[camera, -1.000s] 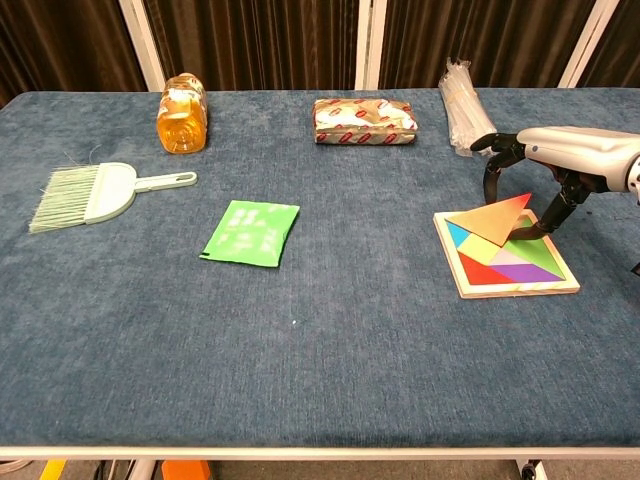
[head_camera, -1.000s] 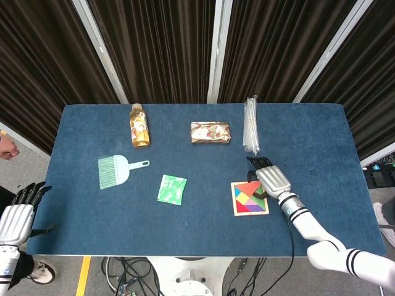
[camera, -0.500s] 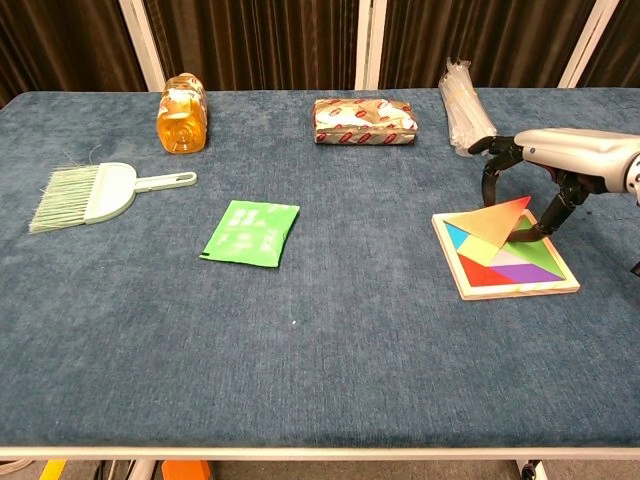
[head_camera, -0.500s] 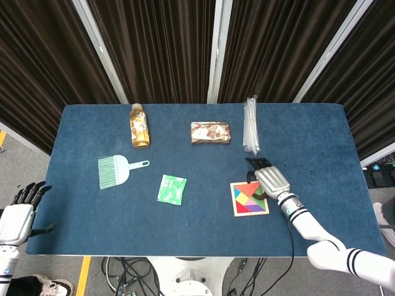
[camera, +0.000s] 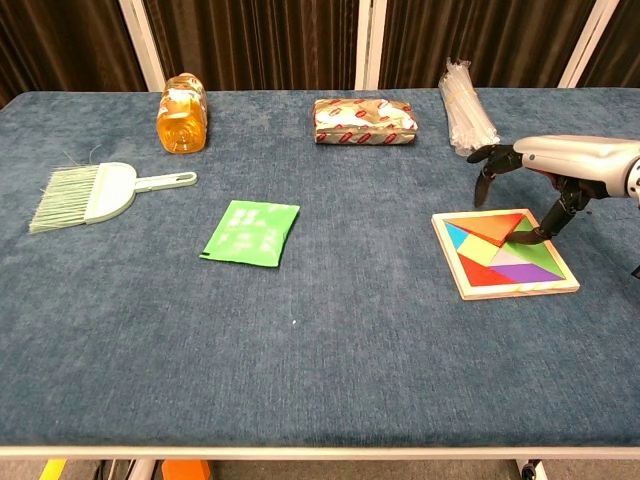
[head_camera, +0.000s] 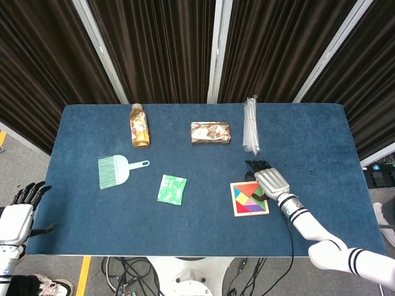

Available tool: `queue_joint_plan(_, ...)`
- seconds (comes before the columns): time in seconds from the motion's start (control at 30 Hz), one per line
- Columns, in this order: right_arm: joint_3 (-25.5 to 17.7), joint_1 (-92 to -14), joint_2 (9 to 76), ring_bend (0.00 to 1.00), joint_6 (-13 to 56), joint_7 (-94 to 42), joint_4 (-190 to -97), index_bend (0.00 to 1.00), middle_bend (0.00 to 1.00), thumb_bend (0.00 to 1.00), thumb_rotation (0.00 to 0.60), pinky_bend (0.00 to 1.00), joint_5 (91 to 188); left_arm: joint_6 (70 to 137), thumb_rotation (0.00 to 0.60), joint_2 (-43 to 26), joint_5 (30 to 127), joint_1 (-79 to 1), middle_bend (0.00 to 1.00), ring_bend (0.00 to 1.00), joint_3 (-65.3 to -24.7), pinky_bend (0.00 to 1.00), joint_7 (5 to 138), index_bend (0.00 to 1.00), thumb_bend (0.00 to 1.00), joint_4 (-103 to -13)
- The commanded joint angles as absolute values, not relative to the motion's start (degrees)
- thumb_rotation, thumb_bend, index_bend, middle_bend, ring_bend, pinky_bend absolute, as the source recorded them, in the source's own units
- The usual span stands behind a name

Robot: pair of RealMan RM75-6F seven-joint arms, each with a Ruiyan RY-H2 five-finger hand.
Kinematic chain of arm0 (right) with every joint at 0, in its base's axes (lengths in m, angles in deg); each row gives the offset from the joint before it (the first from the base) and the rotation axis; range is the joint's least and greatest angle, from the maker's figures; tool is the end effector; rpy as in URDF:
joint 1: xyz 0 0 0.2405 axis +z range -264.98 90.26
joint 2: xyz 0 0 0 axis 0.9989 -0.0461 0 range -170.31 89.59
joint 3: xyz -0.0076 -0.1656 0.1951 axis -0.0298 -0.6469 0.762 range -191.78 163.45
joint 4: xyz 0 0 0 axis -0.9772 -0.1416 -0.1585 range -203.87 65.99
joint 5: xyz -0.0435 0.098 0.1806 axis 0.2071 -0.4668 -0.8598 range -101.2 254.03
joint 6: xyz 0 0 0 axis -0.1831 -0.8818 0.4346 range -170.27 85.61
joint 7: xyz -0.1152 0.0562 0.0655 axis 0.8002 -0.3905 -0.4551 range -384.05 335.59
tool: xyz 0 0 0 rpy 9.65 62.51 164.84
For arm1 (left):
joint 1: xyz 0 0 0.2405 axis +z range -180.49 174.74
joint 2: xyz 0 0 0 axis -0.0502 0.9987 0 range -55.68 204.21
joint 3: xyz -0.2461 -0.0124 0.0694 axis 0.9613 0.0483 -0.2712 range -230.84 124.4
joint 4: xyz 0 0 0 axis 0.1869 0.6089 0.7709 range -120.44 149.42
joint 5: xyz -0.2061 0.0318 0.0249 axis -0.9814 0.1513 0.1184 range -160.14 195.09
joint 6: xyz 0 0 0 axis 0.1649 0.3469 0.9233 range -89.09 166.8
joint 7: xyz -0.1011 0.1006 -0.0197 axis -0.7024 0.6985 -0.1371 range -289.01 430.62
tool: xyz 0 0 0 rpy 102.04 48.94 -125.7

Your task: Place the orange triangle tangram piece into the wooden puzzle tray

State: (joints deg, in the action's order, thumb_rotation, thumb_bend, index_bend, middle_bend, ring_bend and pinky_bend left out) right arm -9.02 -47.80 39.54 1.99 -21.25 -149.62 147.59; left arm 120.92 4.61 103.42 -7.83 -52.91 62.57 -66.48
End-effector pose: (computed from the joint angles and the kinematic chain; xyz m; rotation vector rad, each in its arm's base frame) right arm -0.2191 -0.3393 0.0106 1.9483 -1.1045 0.7491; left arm -0.3476 0.1741 0.1348 -1.4047 -1.0061 -0.8735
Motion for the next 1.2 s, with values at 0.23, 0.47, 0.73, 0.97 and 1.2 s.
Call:
queue_joint_plan(0.23,-8.6,-48.1,38.1,0.0,3.1,-22.1,-151.1,0.0,0.02,0.05,0.6,0.0,148.3,120.9,0.6,4.7,103.5,-7.8,0.08,0.02,-53.0,0.12,62.6,0.16,0.0,-66.5)
queue_joint_plan(0.47,-8.9,-51.0,34.4,0.0,7.8,-24.2,-154.5,0.0,0.01,0.05,0.6,0.0,150.2,120.9,0.6,4.6,103.5,-7.9,0.08,0.02,-52.9,0.12,62.9,0.16,0.0,-66.6)
queue_joint_plan(0.73,-12.9,-62.2,25.9,0.0,24.5,-21.7,-162.3,0.0,0.0,0.09,0.6,0.0,154.7,121.4,0.6,4.9,103.8,-7.9,0.08,0.02,-52.9,0.12,64.2,0.16,0.0,-67.7)
queue_joint_plan(0.97,-17.8,-74.9,24.2,0.0,39.5,-18.1,-164.4,0.0,0.0,0.15,0.6,0.0,156.6,122.1,0.6,5.9,104.5,-8.2,0.08,0.02,-52.6,0.12,66.6,0.16,0.0,-69.6)
queue_joint_plan(1.2,-18.4,-79.9,25.8,0.0,44.9,-22.6,-160.5,0.0,0.0,0.18,0.6,0.0,159.4,123.3,0.6,6.5,104.6,-8.0,0.08,0.02,-52.2,0.12,68.9,0.16,0.0,-71.4)
